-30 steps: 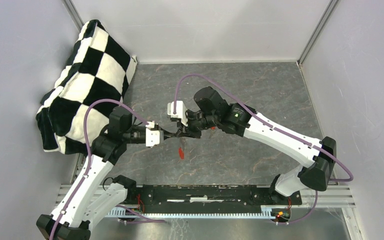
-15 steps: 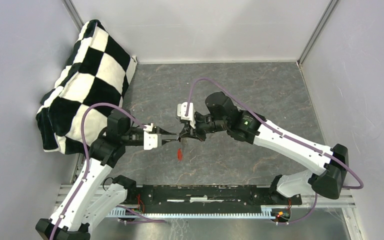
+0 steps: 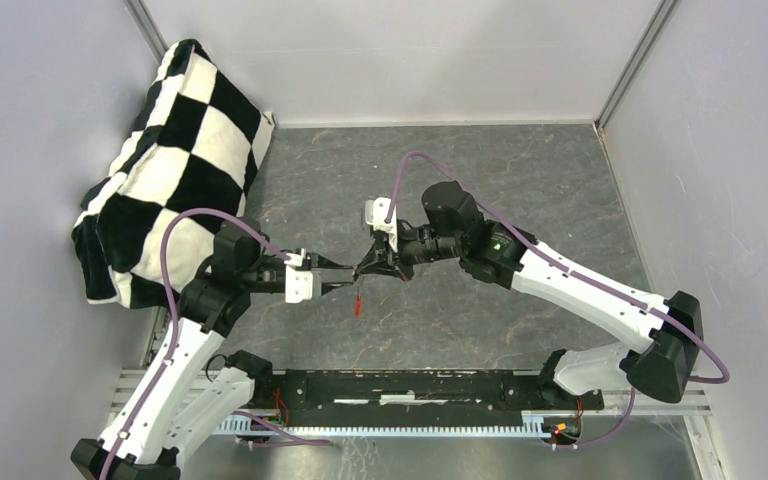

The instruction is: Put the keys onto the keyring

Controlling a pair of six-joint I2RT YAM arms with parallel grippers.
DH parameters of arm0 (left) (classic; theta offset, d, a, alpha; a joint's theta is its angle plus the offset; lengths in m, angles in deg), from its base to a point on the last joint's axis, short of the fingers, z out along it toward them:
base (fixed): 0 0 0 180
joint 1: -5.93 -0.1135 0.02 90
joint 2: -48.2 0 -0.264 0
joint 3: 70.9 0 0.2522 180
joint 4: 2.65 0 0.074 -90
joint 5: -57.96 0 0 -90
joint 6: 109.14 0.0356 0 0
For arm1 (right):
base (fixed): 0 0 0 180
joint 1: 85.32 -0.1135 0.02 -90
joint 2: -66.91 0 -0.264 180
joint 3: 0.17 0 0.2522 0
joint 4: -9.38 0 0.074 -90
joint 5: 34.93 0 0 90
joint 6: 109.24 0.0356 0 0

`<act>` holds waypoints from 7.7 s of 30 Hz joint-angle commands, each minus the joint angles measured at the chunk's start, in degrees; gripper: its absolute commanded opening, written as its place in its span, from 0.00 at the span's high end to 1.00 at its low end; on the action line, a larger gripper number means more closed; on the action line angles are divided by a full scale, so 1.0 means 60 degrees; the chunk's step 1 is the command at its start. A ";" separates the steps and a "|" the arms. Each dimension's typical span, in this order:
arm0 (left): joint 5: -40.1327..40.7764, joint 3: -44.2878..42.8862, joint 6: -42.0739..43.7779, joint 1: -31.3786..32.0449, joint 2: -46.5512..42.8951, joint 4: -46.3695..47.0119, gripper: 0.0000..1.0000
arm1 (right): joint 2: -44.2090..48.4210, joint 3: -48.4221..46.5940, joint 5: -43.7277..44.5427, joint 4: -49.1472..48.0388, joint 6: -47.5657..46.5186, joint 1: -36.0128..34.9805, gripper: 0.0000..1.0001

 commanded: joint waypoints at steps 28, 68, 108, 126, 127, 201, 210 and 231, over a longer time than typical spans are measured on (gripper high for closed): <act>0.0420 0.0014 -0.0111 0.0036 -0.0503 0.0495 0.63 | 0.0114 -0.0118 -0.1005 -0.0057 -0.0125 0.0172 1.00; -0.1008 -0.0745 0.2066 0.0037 0.0694 -0.1542 0.86 | -0.0168 -0.0363 -0.1338 -0.0153 -0.0012 0.0167 1.00; -0.1204 -0.0881 0.1610 0.0054 0.0825 -0.1385 0.90 | -0.0209 -0.0411 -0.1379 -0.0021 -0.0041 0.0165 1.00; -0.0553 0.0669 0.0985 0.0065 -0.0873 0.1281 0.98 | 0.0123 0.0241 -0.0945 -0.1543 0.1159 0.0300 1.00; -0.0567 0.0706 0.1176 0.0066 -0.0949 0.1286 0.98 | 0.0185 0.0375 -0.0906 -0.1741 0.1339 0.0328 1.00; 0.1159 -0.0363 -0.4574 0.1335 -0.0168 0.3339 0.70 | 0.2159 0.4189 -0.0256 -0.7980 0.3597 0.0709 1.00; 0.0638 -0.0491 -0.4564 0.1332 0.0320 0.2925 0.71 | 0.2029 0.3640 -0.0683 -0.7259 0.3212 0.0701 1.00; 0.0955 -0.0674 -0.4035 0.1332 0.0617 0.2103 0.98 | 0.1903 0.1555 -0.1162 -0.2897 0.0821 0.0784 0.58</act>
